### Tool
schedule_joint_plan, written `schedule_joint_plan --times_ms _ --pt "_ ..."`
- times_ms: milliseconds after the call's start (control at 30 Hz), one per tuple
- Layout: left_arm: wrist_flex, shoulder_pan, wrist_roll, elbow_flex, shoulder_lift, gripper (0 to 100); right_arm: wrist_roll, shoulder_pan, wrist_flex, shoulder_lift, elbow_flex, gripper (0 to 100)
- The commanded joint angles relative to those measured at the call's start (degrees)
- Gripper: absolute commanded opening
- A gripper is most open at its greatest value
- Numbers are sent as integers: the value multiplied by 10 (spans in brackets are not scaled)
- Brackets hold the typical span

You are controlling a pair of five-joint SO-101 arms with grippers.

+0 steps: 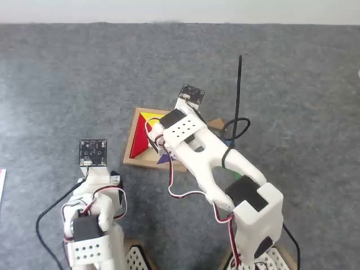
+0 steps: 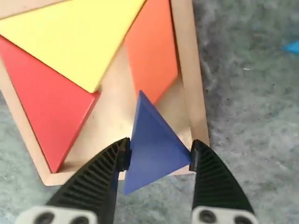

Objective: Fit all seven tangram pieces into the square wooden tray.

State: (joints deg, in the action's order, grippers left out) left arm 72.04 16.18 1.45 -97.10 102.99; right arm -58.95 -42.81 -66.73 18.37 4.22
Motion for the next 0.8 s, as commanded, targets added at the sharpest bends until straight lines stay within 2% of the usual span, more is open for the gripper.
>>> schedule_joint_plan --times_ms 0,433,767 --pt "3 -3 0 7 11 80 -18 7 8 -2 -26 128" --pt "3 -3 0 7 11 80 -70 7 22 31 -33 128" --pt "3 -3 0 7 11 80 -71 22 7 61 -62 130"
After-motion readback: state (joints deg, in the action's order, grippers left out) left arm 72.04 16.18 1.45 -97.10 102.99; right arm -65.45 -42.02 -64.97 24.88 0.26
